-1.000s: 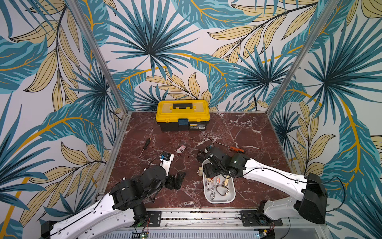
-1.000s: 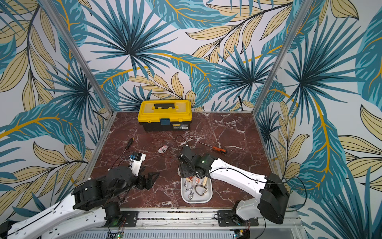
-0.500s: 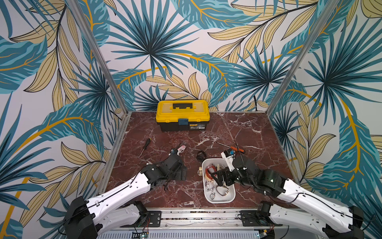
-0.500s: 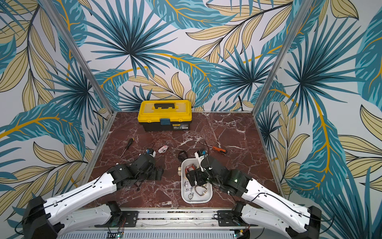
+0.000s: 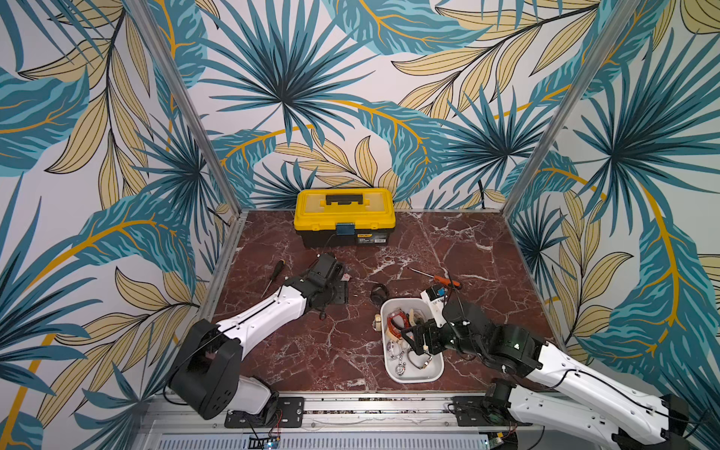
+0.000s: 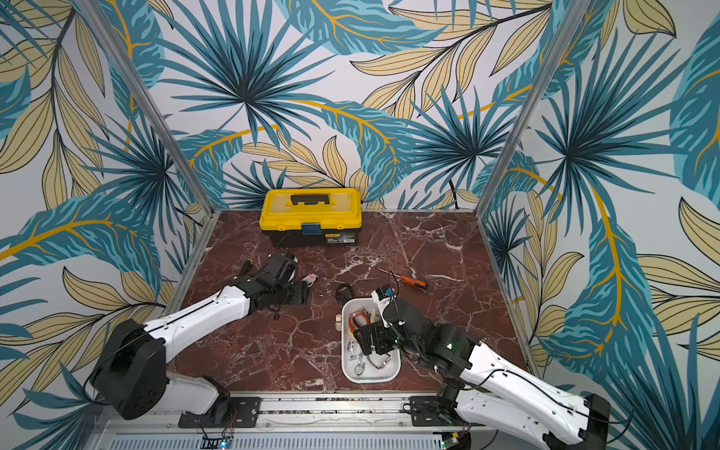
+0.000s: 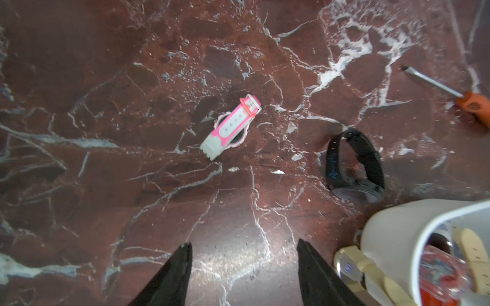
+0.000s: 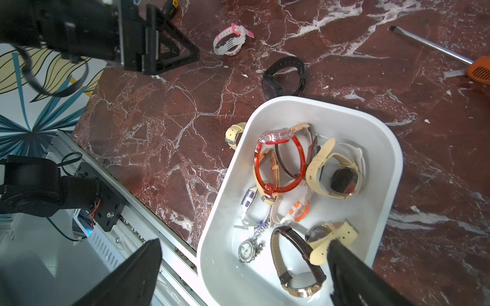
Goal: Put the watch into the storage box
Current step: Pick up the watch at the center of the board.
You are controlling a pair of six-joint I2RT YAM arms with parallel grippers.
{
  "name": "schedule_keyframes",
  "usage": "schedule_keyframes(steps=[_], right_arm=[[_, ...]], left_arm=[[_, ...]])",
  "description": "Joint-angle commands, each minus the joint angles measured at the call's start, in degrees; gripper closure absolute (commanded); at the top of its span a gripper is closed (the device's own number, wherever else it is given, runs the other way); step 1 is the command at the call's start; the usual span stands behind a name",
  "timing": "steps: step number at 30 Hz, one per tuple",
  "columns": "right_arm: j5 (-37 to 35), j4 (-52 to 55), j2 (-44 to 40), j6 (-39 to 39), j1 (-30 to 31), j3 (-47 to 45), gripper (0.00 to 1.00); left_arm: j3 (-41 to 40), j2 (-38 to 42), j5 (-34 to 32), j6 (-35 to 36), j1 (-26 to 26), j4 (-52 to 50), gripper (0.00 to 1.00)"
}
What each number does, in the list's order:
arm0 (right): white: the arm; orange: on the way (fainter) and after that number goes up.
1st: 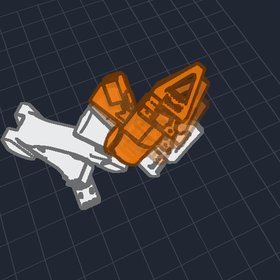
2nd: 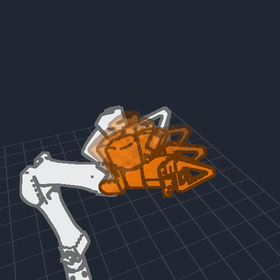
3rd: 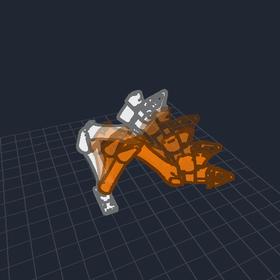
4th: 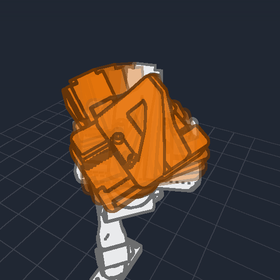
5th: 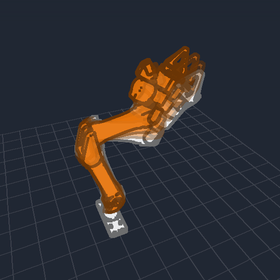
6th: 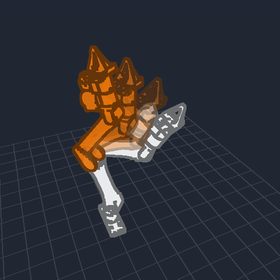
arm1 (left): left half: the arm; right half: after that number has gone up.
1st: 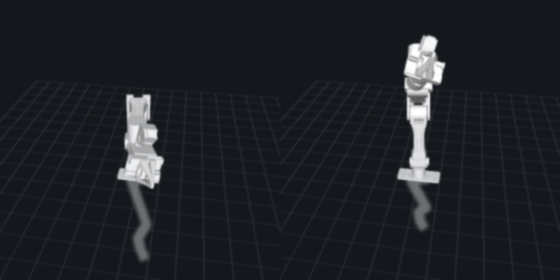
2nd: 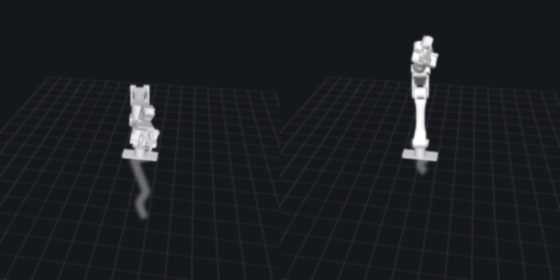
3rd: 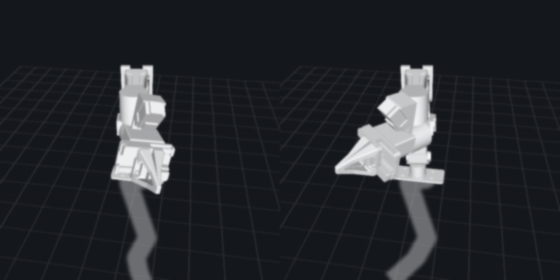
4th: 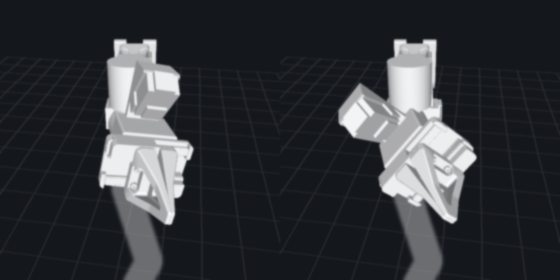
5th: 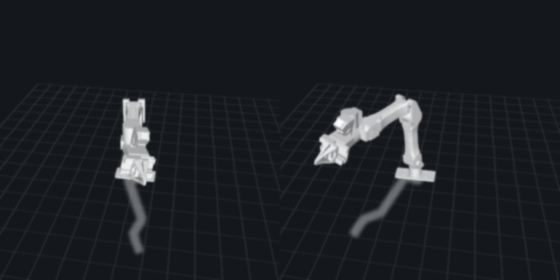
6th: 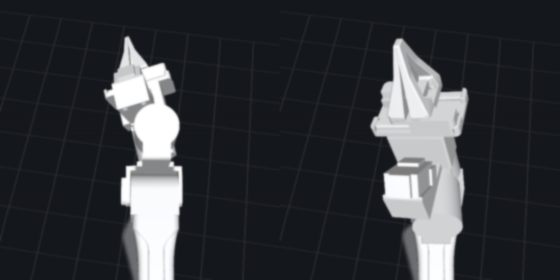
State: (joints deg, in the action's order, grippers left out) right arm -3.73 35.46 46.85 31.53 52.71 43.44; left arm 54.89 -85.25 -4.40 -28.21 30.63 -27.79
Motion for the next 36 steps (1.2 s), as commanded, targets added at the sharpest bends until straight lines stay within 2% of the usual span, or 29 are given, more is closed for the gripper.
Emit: schedule_keyframes(steps=[1,12,17,22,31,33,36], right_arm=[[2.71,-3.05,-1.66,0.24,-0.06,-2.47,0.00],[6.76,-6.19,-8.64,-1.34,0.03,-5.51,0.01],[5.54,-7.28,-8.06,-0.17,0.04,-6.25,0.00],[2.42,-13.30,-5.98,2.83,0.11,-8.79,0.00],[3.54,-18.53,1.35,2.69,0.25,-7.17,0.00],[3.75,-18.79,2.72,2.39,0.25,-6.56,0.00],[3.73,-18.45,3.58,1.77,0.30,-5.79,0.00]], left_arm=[[4.42,-3.77,-4.65,5.56,-0.31,-1.38,0.35],[11.03,-13.71,-12.60,11.97,-0.31,1.01,0.37],[12.65,-16.40,-14.48,14.27,-0.31,2.48,0.38],[13.21,-18.05,-14.45,16.36,-0.18,4.77,0.40],[15.05,-21.18,-17.07,19.22,0.73,5.84,0.50],[15.58,-21.72,-17.48,19.74,0.92,5.92,0.54],[16.76,-22.99,-17.74,20.59,1.27,5.16,0.66]])
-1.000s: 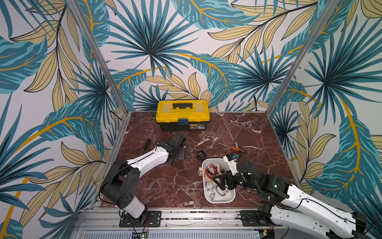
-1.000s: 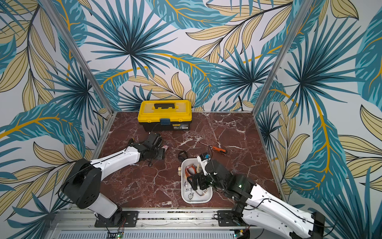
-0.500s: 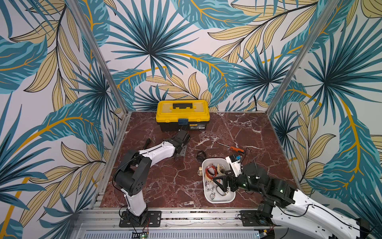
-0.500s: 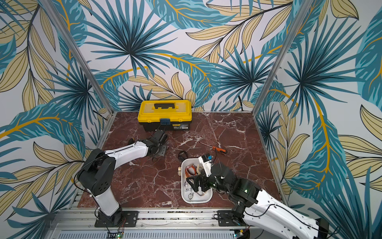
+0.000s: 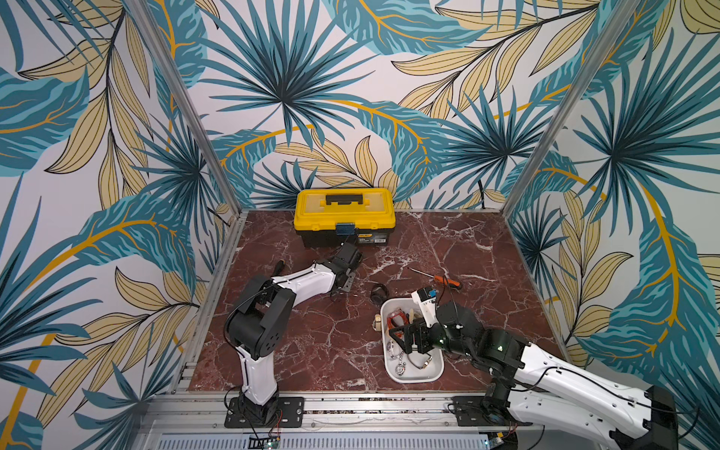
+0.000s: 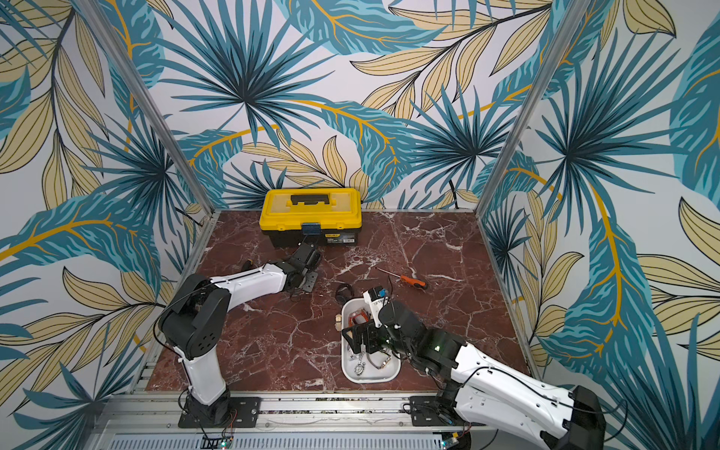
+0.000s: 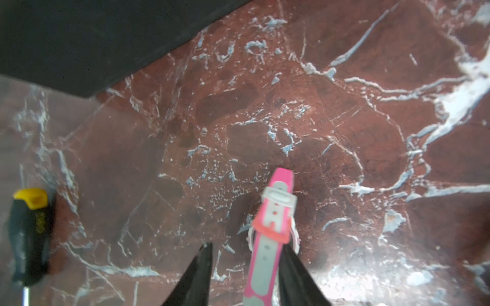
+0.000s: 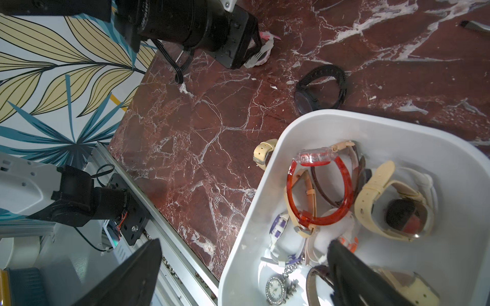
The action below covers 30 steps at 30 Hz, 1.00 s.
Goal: Put the watch into the storage box
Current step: Pick up the watch at the center of the board.
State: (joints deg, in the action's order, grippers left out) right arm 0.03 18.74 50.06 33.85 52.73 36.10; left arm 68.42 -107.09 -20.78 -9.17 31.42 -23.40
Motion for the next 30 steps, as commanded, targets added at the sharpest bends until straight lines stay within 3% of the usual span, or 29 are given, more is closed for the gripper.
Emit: schedule_keyframes(steps=[1,6,16,26,30], right_arm=[[-0.03,-1.63,0.39,-0.78,0.22,1.68,0.00],[-0.74,-0.31,0.30,-1.41,0.20,2.35,0.00],[-0.15,0.73,0.91,-2.00,0.25,3.60,0.00],[-5.17,9.36,-1.89,-2.67,0.27,7.10,0.00],[-6.34,11.47,-5.47,-3.35,0.26,7.28,0.00]], left_arm=[[3.42,-1.42,-1.50,1.69,0.57,0.60,0.70],[3.76,-1.67,-2.19,2.58,1.53,0.12,0.88],[1.93,1.96,-0.39,0.47,1.82,-0.13,0.97],[0.62,14.49,19.21,-7.39,1.09,-5.80,1.00],[-0.27,18.89,22.53,-9.62,2.66,-9.29,1.00]])
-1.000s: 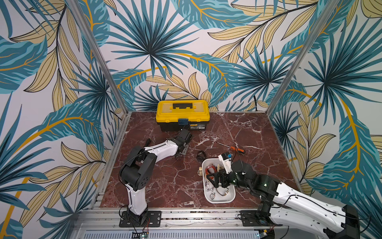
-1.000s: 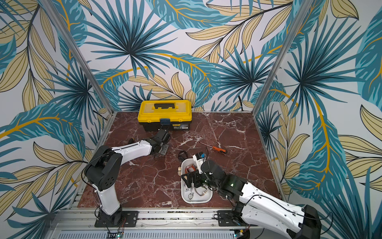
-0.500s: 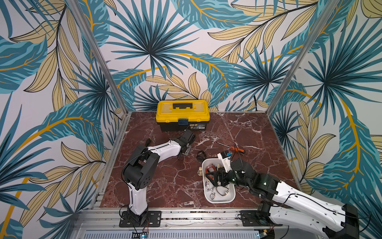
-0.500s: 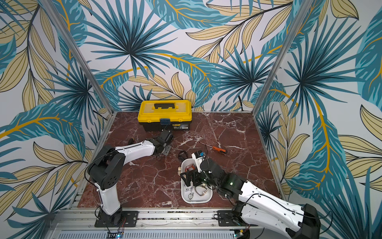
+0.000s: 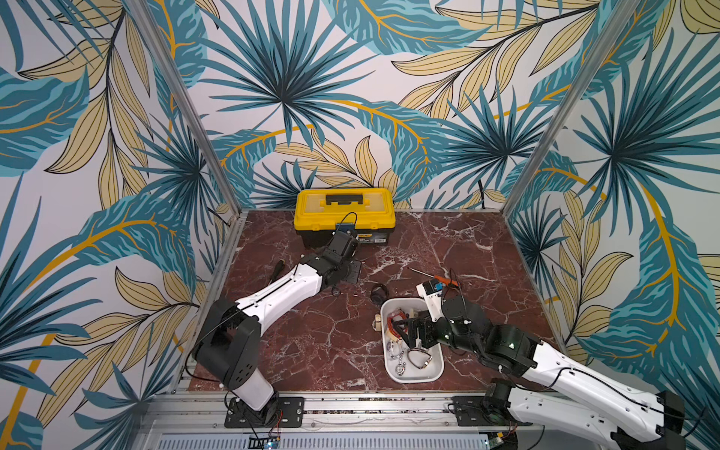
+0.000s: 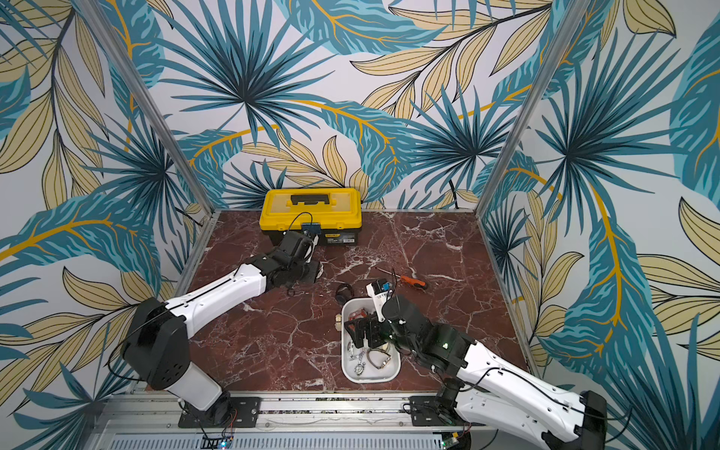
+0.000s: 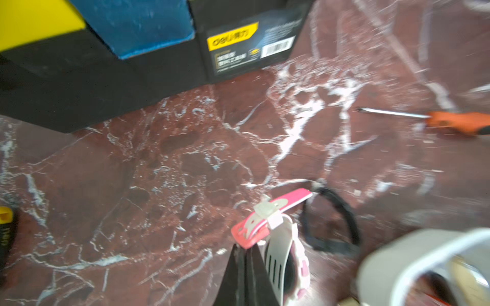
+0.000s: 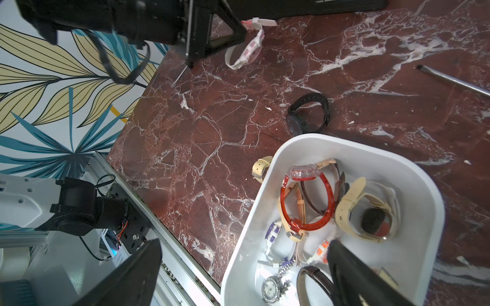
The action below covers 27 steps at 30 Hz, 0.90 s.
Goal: Put the watch into the storage box
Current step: Pick up the watch at the center of the board, then place the watch in the storage box.
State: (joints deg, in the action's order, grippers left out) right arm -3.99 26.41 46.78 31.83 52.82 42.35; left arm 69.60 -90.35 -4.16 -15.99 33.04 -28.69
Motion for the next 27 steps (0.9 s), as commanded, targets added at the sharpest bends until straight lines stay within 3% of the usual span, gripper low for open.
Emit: schedule_keyframes(steps=[1,8,16,21,27], right_arm=[[-2.73,4.63,-3.20,-1.55,0.18,1.23,0.00],[-3.25,10.64,-8.46,-2.17,0.16,2.80,0.00],[0.43,16.11,-10.31,-1.52,0.39,4.55,0.00],[0.54,18.91,-11.60,-1.12,0.67,4.75,0.00],[5.66,20.56,-12.68,-1.35,2.00,4.02,0.00]], left_arm=[[-1.64,3.13,7.00,-3.77,1.81,-4.62,1.00],[-1.94,4.55,15.91,-12.98,9.23,-3.73,1.00],[0.06,-2.42,22.05,-21.43,19.61,-0.65,1.00],[-1.89,-4.35,22.86,-24.73,24.04,1.24,1.00],[-3.19,-6.43,21.32,-26.72,26.98,2.10,1.00]])
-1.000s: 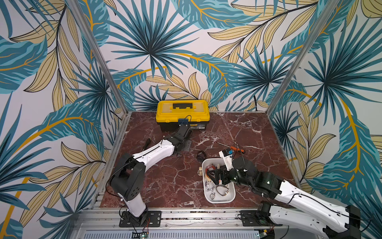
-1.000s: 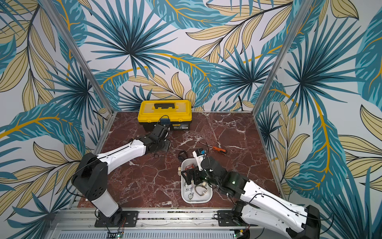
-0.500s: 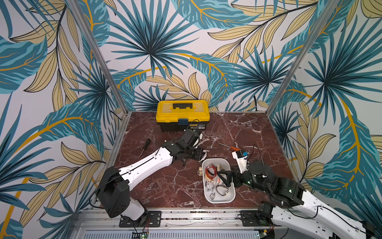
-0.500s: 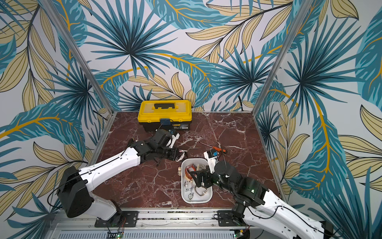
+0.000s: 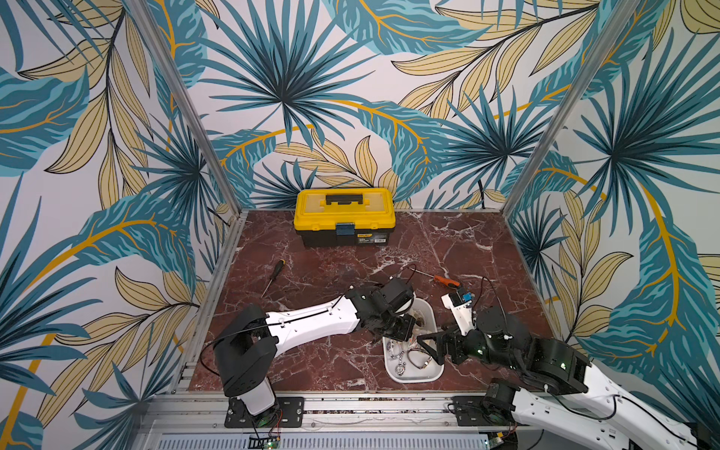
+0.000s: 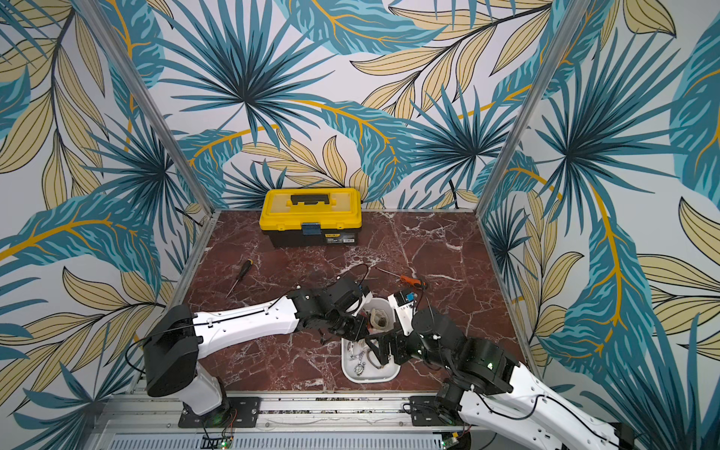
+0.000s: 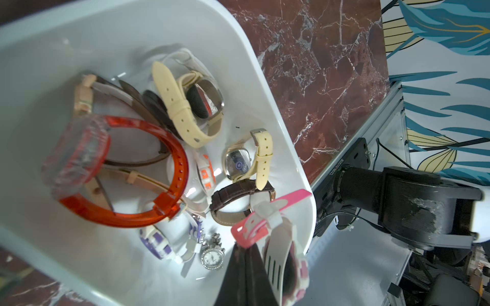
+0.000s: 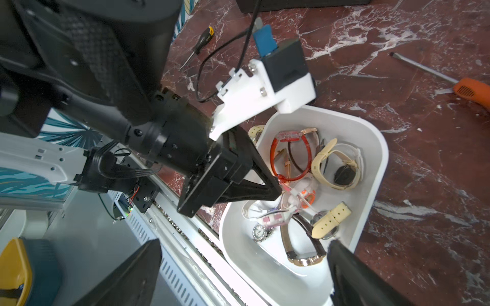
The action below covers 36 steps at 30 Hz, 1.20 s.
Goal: Put the watch into the storage box
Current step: Place the watch in the storage box.
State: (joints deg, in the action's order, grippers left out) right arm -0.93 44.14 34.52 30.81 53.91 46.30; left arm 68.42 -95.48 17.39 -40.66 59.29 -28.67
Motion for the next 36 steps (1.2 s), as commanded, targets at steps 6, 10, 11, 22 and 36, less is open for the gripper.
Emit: schedule_keyframes(steps=[6,10,11,22,36], right_arm=[[1.99,5.17,-2.24,-0.01,3.82,-0.60,0.00],[0.72,9.70,-2.34,0.56,4.68,0.67,0.00],[1.13,9.69,-2.51,0.53,4.96,0.84,0.00],[-2.27,16.04,-1.76,2.18,5.68,3.94,0.00],[-3.10,16.07,-1.30,2.38,5.76,3.93,0.00]], left_arm=[[-2.84,-3.63,-1.94,-3.69,1.91,3.32,1.00],[-3.46,-4.36,-3.69,-4.63,1.90,3.33,1.00],[-3.90,-4.27,-3.75,-4.85,1.89,3.80,1.00],[-5.35,-5.01,-5.80,-5.75,1.93,5.02,1.00],[-5.26,-6.80,-4.44,-6.59,3.74,4.39,0.92]])
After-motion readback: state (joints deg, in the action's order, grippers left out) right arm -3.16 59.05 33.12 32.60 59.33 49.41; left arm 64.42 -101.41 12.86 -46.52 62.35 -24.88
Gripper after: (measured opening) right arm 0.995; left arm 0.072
